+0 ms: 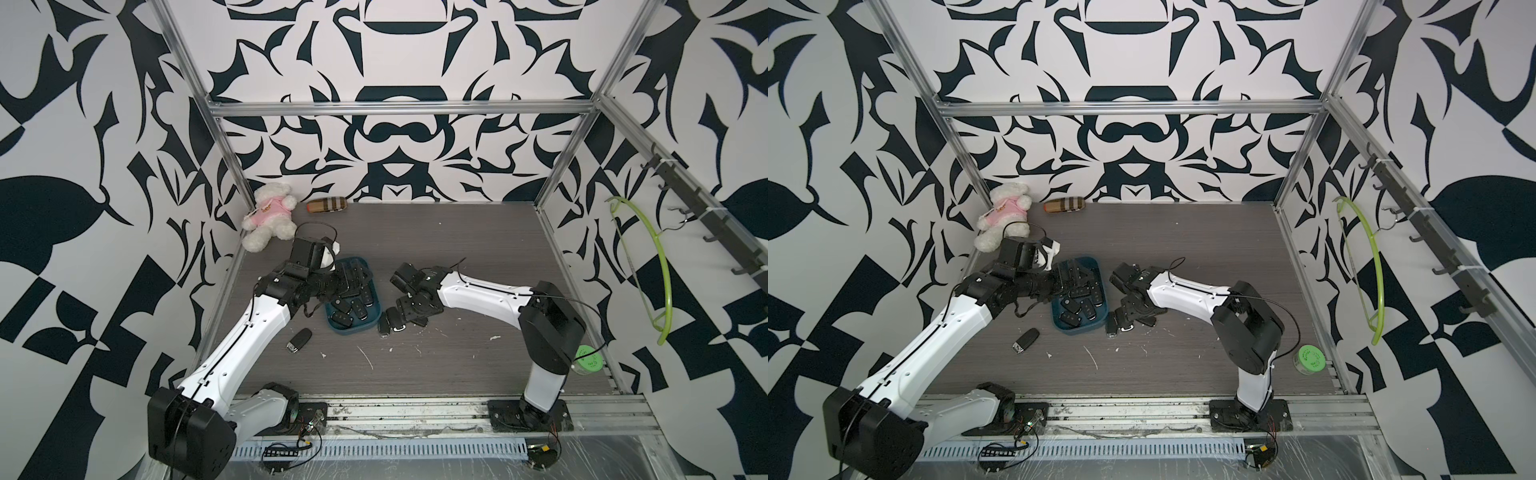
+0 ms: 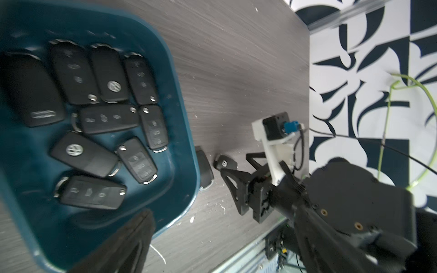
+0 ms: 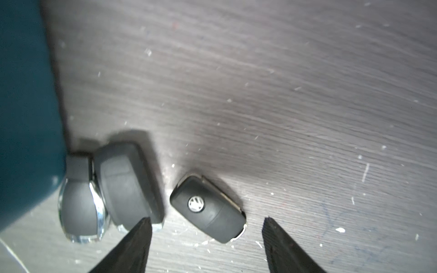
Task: Place the car key into the storage box
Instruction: Pick up the car key from the center of the board.
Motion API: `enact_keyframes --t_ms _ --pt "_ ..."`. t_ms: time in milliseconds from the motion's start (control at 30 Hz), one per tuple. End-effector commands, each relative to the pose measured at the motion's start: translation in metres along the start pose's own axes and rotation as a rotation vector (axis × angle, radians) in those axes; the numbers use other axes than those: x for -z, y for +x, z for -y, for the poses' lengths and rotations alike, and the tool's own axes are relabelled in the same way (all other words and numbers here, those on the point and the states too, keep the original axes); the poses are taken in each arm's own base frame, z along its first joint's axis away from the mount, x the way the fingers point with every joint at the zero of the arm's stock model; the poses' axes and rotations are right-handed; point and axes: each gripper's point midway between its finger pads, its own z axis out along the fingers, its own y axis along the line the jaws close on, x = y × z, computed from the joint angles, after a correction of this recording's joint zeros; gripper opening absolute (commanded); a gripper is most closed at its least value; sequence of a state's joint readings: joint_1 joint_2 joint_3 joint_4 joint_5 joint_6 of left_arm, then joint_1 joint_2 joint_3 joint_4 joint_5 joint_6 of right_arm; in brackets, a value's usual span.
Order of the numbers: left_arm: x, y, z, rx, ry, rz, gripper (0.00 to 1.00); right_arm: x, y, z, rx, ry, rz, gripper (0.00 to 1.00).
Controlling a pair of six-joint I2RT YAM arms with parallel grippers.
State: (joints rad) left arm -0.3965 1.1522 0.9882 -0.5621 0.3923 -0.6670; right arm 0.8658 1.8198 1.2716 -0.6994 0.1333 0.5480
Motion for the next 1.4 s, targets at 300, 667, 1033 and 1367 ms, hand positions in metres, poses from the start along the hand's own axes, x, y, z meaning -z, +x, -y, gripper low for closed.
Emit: enact_keyframes --t_ms 300,667,1033,1367 --pt "-0.005 0.024 0.016 -0.038 0.089 -0.092 0.99 -0.015 0.016 0.004 0.187 0.003 -0.076 0.77" --pt "-0.005 0.021 0.013 -0.036 0.064 -0.077 0.99 -0.028 0.01 0.019 0.121 0.013 -0.085 0.72" --pt "-0.004 0.02 0.011 -0.036 0.052 -0.074 0.99 -0.035 0.007 0.011 0.104 -0.011 -0.106 0.55" --pt "-0.004 0.018 0.01 -0.036 0.038 -0.065 0.99 -0.021 0.004 0.014 0.058 -0.001 -0.083 0.31"
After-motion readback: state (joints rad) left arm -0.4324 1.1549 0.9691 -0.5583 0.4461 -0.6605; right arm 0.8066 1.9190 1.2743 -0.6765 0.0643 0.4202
